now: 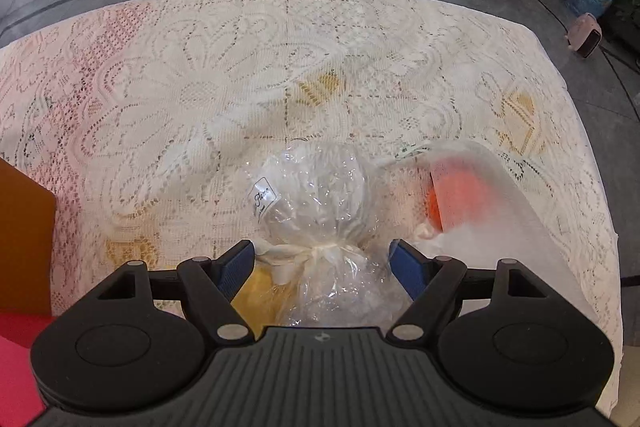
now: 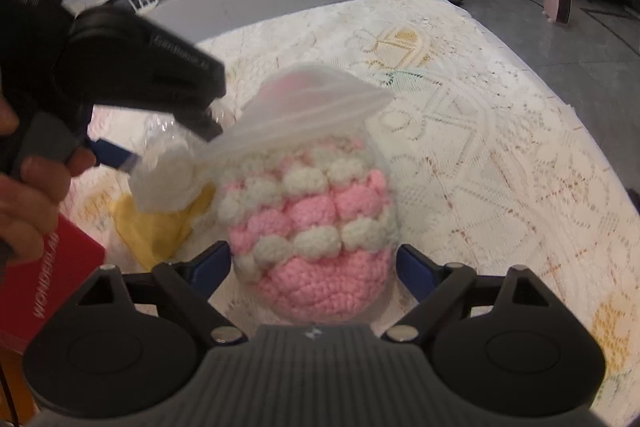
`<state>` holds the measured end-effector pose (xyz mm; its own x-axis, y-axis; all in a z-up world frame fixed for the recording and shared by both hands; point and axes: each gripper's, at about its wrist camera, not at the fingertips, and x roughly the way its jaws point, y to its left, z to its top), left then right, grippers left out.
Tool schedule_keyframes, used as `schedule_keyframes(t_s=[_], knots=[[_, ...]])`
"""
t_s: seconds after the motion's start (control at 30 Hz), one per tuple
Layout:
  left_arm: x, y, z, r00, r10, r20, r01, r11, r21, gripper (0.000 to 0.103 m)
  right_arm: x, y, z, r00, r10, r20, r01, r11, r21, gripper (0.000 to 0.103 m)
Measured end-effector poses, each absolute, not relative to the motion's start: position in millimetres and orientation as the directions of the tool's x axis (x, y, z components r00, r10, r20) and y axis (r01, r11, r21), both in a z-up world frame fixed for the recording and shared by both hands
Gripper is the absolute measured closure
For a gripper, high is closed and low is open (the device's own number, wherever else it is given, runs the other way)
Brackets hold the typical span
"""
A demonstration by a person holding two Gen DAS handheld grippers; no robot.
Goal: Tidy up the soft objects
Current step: 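Grasp the clear plastic bag with the left gripper while the right grasps the pink crochet cup, then lift and carry the plastic bag and crochet cup over the white box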
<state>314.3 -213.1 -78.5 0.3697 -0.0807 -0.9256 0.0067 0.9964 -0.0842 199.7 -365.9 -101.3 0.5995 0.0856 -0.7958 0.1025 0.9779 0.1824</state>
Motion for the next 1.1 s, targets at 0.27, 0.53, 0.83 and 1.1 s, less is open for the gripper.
schedule_keyframes(t_s=[0.27, 0.53, 0.83, 1.1], knots=[[306.0, -209.0, -73.6, 0.391, -0.13, -0.911, 0.016, 0.991, -0.134, 0.044, 191.1, -364.1, -91.5, 0.61, 0.104, -0.785, 0.068, 0.981, 0.183, 0.037], [284.1, -197.8, -43.5, 0.47, -0.132, -0.873, 0.039, 0.991, -0.129, 0.047, 175.6, -376.0, -81.9, 0.62, 0.141, -0.772, 0.071, 0.97, 0.234, 0.056], [245.3, -165.8, 3.5, 0.564, -0.239, -0.79, 0.063, 0.967, -0.248, 0.047, 157.4, -383.0, -88.1, 0.595, 0.223, -0.772, 0.06, 0.946, 0.32, 0.062], [212.1, -125.4, 51.0, 0.646, -0.27, -0.714, 0.107, 0.958, -0.266, 0.046, 138.2, -381.9, -80.6, 0.623, 0.271, -0.733, 0.069, 0.915, 0.397, 0.064]])
